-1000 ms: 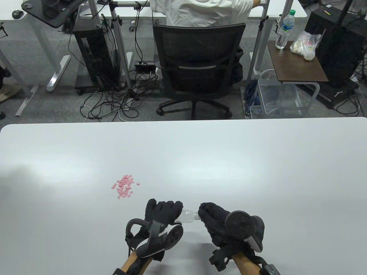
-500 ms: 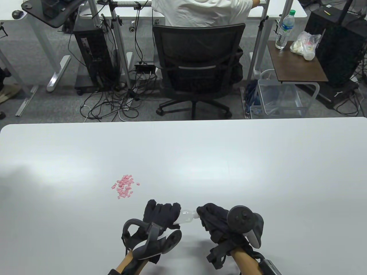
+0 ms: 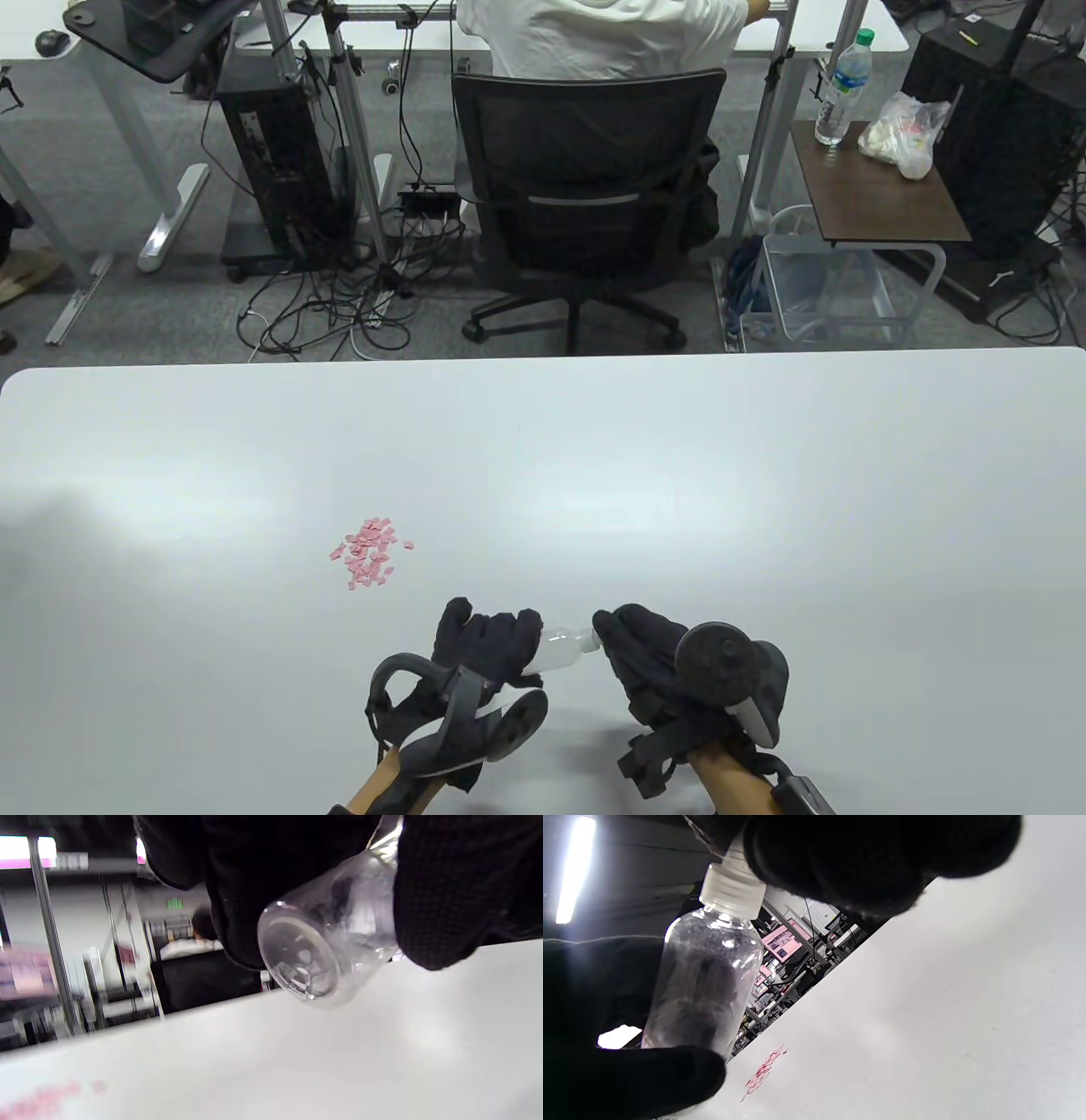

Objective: Squeeze empty conical bottle to blow paper scraps with air puff

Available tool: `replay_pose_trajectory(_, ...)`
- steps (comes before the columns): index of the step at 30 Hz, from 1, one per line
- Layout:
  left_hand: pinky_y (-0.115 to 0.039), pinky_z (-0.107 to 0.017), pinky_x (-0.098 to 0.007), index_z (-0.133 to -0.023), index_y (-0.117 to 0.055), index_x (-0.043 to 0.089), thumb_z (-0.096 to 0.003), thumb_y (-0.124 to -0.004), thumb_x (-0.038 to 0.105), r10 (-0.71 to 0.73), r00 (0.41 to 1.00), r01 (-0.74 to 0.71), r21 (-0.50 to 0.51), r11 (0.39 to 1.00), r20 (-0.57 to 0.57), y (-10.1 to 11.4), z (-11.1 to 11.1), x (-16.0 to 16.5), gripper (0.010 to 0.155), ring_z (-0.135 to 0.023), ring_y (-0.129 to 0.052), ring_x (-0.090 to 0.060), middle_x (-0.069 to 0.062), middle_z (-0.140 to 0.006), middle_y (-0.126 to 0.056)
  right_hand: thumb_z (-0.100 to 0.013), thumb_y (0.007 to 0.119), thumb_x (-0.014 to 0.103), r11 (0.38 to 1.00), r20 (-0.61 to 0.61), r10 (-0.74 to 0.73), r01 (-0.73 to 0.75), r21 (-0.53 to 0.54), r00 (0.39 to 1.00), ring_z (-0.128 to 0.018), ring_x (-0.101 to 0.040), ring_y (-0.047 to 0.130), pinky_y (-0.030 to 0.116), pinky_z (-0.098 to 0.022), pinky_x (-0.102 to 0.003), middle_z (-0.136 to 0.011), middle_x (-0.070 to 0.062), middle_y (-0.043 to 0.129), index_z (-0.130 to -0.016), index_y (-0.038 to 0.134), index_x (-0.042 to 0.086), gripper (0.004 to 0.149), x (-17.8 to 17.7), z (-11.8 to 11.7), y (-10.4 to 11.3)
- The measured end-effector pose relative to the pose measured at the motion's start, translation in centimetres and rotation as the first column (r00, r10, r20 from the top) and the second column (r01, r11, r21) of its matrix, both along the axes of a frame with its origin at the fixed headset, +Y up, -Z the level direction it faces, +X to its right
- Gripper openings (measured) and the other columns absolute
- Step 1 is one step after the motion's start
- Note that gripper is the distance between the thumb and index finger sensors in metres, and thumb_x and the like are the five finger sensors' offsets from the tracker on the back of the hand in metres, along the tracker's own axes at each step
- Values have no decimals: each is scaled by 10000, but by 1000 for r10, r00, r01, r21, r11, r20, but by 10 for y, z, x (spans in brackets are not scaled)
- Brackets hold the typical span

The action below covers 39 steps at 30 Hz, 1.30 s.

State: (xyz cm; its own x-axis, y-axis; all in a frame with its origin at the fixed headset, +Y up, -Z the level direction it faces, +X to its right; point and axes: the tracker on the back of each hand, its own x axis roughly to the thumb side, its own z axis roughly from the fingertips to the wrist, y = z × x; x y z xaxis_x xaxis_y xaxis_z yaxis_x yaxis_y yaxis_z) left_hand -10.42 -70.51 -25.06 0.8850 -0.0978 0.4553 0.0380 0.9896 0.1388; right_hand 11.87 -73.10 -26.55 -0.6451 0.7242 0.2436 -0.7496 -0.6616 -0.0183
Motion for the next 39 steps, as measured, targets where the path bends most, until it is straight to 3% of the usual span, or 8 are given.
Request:
replay_pose_trajectory(3,-600,-774,-551,-1056,-748,214,-432,-1007,544,104,994,-105,-99,989,-17,-8,-6,-7,751,-812,-1009,-280,-77,-951,-921,-592,702,409,1000,-5,2,-2,16,1000,-406,-261,997,863,-366,-495,-573,-141,951,-760,872,47,433,1,0,0)
replay_pose_trajectory(6,-600,-775,-549,-1071,-723,225,-440,-994,543,37,999,-36,29,999,-29,-9,-3,-6,757,-842,-992,-278,-67,-977,-900,-602,668,469,999,52,50,-51,5,997,-317,-221,989,868,-307,-471,-476,-90,953,-672,898,84,454,0,0,0)
replay_pose_trajectory(9,-604,-776,-545,-1064,-731,233,-433,-992,547,-37,999,39,111,993,-24,-5,1,-2,752,-840,-999,-266,-58,-973,-908,-606,679,428,999,21,41,-41,-4,999,-296,-208,983,869,-293,-465,-449,-80,945,-654,902,63,430,-2,0,2)
replay_pose_trajectory(14,-593,-778,-553,-1070,-726,221,-443,-992,539,79,997,-79,-98,992,1,-10,-9,-12,751,-840,-990,-278,-73,-975,-900,-599,700,396,1000,-37,14,-15,-18,999,-401,-257,990,859,-367,-497,-557,-132,943,-754,868,38,425,-2,0,0)
replay_pose_trajectory(20,-596,-780,-548,-1074,-712,239,-439,-983,543,-74,997,73,144,987,1,-3,1,-7,756,-862,-983,-263,-56,-992,-888,-612,653,436,1000,-5,13,-13,-14,1000,-342,-230,988,864,-328,-480,-496,-102,952,-699,891,69,446,-5,1,0)
replay_pose_trajectory(26,-594,-779,-550,-1072,-715,237,-441,-988,539,6,1000,-5,50,999,-5,-5,-2,-11,751,-863,-979,-269,-58,-992,-888,-586,740,430,999,-37,-35,34,-34,999,-441,-266,992,856,-397,-502,-606,-145,944,-805,853,48,454,1,0,1)
replay_pose_trajectory(31,-594,-780,-549,-1078,-708,235,-444,-983,540,-4,1000,5,84,996,-7,-3,0,-8,756,-864,-980,-268,-57,-995,-885,-599,674,457,999,-5,-32,32,-8,999,-377,-240,997,866,-357,-484,-536,-115,959,-744,885,70,464,2,2,2)
replay_pose_trajectory(39,-591,-780,-553,-1077,-710,238,-440,-990,525,-18,1000,19,68,997,-23,-5,-3,-10,753,-873,-976,-275,-60,-1003,-882,-572,779,426,999,-13,-21,21,-31,1000,-441,-252,1015,874,-399,-482,-614,-145,965,-827,860,43,467,1,2,2)
